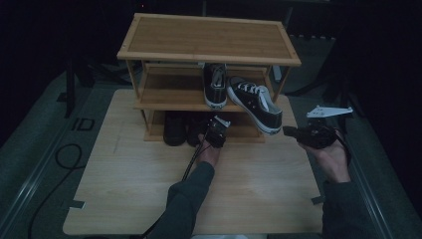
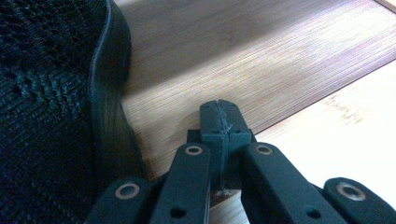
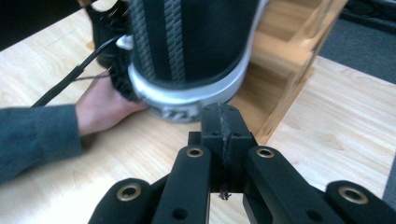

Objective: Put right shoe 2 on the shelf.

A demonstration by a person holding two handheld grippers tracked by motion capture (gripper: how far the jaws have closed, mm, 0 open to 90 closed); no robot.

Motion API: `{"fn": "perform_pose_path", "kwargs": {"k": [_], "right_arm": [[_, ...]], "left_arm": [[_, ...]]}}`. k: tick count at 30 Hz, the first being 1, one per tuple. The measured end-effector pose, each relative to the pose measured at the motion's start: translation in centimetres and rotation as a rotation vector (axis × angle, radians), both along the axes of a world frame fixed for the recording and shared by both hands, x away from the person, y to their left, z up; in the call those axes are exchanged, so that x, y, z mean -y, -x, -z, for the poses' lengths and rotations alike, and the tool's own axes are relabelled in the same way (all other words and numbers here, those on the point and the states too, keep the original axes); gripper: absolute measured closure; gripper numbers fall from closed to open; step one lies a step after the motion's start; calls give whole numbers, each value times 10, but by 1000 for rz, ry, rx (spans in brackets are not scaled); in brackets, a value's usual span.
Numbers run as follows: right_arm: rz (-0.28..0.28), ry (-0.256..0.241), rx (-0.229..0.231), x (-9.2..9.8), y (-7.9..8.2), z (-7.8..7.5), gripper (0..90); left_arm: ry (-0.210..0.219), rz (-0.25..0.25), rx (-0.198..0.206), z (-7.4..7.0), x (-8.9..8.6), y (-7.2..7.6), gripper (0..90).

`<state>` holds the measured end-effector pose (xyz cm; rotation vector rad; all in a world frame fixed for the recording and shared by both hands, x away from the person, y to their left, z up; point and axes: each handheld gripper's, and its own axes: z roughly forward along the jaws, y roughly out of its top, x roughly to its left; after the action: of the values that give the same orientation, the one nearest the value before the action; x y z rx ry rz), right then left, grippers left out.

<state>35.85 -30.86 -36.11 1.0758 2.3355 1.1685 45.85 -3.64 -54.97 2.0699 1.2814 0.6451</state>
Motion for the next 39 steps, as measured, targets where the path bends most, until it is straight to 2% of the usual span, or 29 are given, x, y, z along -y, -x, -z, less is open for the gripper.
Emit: {"fn": "perform_pose_path", "kwargs": {"k": [9, 22, 25, 31, 33, 34, 39], "right_arm": [[-54, 10, 0, -8, 11, 4, 900], [-70, 0, 8, -14, 11, 1, 900], [-80, -5, 10, -16, 11, 2, 900], [-103, -20, 9, -24, 9, 3, 900], [-114, -21, 8, -27, 8, 3, 900], [-119, -21, 10, -30, 7, 3, 900], [-136, -32, 7, -38, 2, 4, 900]], "left_arm": [[0, 0, 1, 0, 0, 0, 900], [9, 0, -4, 0, 1, 0, 900], [-2, -3, 1, 0, 0, 0, 900], [-3, -4, 2, 0, 0, 0, 900], [-17, 1, -4, -1, -1, 0, 900], [-2, -4, 1, 0, 0, 0, 900], [-1, -3, -2, 0, 0, 0, 900]]}}
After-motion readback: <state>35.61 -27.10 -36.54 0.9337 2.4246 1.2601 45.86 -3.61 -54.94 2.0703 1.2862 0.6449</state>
